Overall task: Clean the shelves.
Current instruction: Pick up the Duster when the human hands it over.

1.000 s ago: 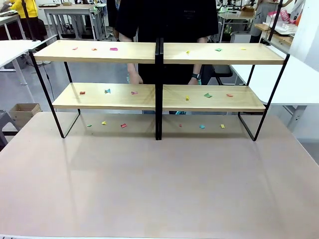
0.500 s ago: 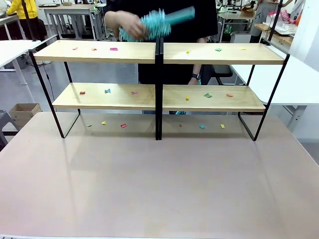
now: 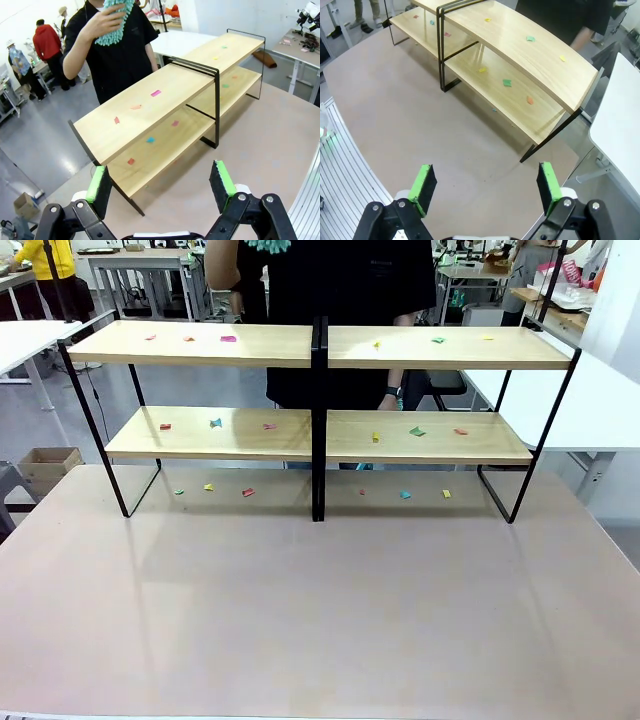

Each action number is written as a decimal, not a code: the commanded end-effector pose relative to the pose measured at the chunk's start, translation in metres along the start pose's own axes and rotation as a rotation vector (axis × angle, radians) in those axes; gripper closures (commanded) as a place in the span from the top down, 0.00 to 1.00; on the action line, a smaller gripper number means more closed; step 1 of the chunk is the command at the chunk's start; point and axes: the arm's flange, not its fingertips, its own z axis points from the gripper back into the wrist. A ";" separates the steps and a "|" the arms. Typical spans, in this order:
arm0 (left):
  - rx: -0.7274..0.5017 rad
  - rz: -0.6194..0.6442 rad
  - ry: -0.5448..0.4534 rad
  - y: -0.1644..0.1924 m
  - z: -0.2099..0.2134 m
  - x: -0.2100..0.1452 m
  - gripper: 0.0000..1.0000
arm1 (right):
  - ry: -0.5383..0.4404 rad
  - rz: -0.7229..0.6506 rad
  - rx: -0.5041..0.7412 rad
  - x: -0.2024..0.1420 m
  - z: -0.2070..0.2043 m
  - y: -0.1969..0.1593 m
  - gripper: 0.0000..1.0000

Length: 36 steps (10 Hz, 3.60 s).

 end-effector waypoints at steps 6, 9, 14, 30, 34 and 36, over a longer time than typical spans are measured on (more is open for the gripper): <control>-0.028 -0.035 0.014 -0.020 -0.015 -0.045 1.00 | -0.225 -0.220 0.038 0.005 0.007 -0.011 1.00; -0.032 -0.032 0.016 -0.017 -0.016 -0.046 1.00 | -0.243 -0.228 0.040 0.007 0.008 -0.010 1.00; -0.031 -0.010 0.023 0.004 -0.009 -0.009 1.00 | -0.220 -0.210 0.038 0.005 0.012 -0.014 1.00; -0.375 1.168 0.237 0.108 -0.133 0.101 1.00 | -0.220 -0.210 0.038 0.005 0.012 -0.014 1.00; -0.512 0.906 0.185 0.095 -0.183 0.093 1.00 | -0.220 -0.210 0.038 0.005 0.012 -0.014 1.00; -0.748 1.078 0.323 0.076 -0.209 0.070 1.00 | -0.220 -0.210 0.038 0.005 0.012 -0.014 1.00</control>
